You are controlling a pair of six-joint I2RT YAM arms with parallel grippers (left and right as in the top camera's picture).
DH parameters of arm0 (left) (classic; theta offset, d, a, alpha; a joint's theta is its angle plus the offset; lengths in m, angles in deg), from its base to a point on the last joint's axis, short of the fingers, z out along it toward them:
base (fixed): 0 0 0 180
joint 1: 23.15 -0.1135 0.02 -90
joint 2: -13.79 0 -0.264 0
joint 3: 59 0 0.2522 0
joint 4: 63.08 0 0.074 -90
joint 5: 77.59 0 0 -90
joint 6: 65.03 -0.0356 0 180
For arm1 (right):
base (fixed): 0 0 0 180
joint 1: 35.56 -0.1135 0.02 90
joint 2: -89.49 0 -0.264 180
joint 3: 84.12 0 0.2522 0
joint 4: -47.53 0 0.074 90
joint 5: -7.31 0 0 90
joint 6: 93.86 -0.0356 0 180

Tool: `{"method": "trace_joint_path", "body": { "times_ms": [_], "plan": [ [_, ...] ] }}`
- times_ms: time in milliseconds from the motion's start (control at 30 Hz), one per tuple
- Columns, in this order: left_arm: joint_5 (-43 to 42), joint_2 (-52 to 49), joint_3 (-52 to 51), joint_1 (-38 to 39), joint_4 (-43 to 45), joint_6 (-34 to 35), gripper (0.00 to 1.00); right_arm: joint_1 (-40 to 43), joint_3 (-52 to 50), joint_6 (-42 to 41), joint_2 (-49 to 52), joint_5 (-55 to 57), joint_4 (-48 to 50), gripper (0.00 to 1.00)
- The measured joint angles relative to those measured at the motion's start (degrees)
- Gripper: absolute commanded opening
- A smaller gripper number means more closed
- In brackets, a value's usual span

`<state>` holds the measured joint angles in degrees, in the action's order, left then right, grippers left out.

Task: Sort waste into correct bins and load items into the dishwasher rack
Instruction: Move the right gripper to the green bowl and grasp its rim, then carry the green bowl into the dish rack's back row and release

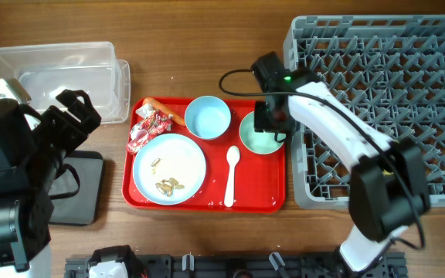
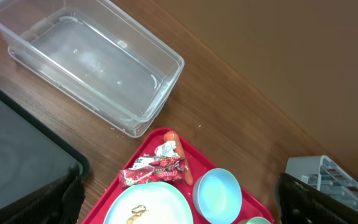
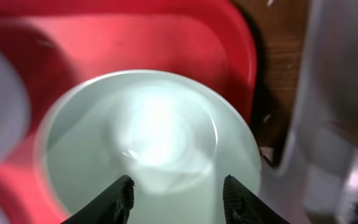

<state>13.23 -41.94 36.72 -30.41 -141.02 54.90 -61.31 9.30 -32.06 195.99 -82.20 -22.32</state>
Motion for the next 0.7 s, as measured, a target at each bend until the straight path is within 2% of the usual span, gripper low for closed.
{"method": "trace_joint_path", "body": {
  "times_ms": [200, 367, 500, 633, 700],
  "plan": [
    [0.0, 0.0, 0.0, 0.0, 0.0, 0.0, 1.0, 0.2, 0.0, -0.5, -2.5, 3.1, -1.3, 0.5],
    [0.0, 0.0, 0.0, 0.0, 0.0, 0.0, 1.0, 0.2, -1.5, -0.7, 0.9, 7.9, -0.9, 0.5],
    [0.0, 0.0, 0.0, 0.0, 0.0, 0.0, 1.0, 0.2, -2.8, 2.3, 4.2, 4.9, 1.5, 0.49],
    [0.0, 0.0, 0.0, 0.0, -0.1, 0.0, 1.0, 0.2, -2.8, 4.0, 4.2, 1.1, 2.6, 0.05],
    [0.0, 0.0, 0.0, 0.0, -0.1, 0.0, 1.0, 0.2, -2.8, 2.4, 4.2, 1.0, 2.5, 0.04]
  ]
}}
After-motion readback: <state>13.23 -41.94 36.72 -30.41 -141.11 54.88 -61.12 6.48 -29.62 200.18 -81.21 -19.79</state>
